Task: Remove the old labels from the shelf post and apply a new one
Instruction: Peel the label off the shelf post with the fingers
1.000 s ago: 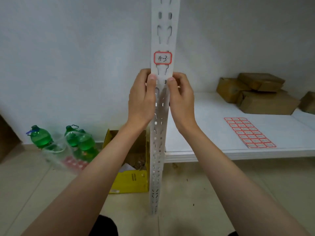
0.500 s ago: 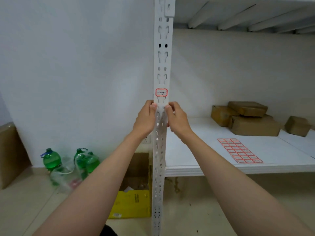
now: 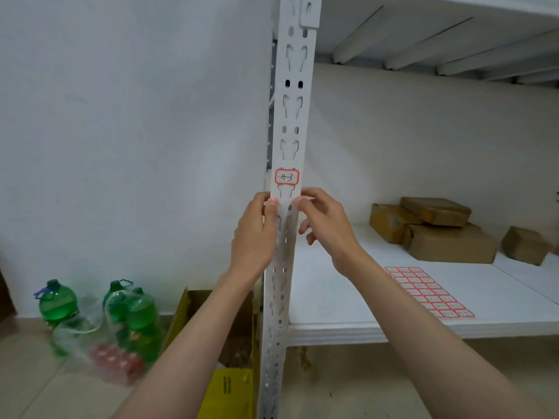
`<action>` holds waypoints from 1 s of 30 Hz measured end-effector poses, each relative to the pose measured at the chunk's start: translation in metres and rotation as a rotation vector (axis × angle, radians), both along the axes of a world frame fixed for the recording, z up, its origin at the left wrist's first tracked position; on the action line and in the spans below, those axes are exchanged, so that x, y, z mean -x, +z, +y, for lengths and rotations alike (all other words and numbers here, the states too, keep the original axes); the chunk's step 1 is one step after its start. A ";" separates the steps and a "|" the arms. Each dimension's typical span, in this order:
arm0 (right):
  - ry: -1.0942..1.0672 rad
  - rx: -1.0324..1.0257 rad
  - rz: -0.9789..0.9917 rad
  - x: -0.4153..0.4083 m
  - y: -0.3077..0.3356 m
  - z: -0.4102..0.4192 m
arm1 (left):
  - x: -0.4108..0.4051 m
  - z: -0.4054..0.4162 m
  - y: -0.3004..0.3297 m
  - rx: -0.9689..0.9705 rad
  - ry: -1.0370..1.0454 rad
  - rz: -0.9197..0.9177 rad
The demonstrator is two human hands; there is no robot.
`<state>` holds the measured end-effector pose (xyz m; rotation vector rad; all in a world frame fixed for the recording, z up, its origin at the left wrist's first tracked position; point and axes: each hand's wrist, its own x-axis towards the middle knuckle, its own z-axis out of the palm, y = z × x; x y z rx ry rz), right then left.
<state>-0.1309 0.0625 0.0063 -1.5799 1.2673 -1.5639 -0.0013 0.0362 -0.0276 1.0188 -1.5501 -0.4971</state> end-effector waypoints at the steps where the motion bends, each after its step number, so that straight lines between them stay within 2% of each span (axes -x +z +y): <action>1: -0.004 0.047 -0.032 0.000 0.002 -0.002 | -0.001 -0.002 -0.001 0.010 0.001 0.017; 6: -0.013 0.217 -0.157 -0.004 0.016 -0.016 | -0.002 -0.003 0.019 0.121 0.018 0.107; 10: 0.010 0.229 -0.241 -0.003 0.015 -0.022 | 0.002 -0.003 0.041 0.298 -0.008 0.211; 18: 0.010 0.253 -0.325 0.001 0.013 -0.024 | 0.001 -0.009 0.050 0.535 0.031 0.080; 30: -0.002 0.252 -0.308 0.001 0.008 -0.023 | -0.003 -0.016 0.049 0.619 0.119 -0.083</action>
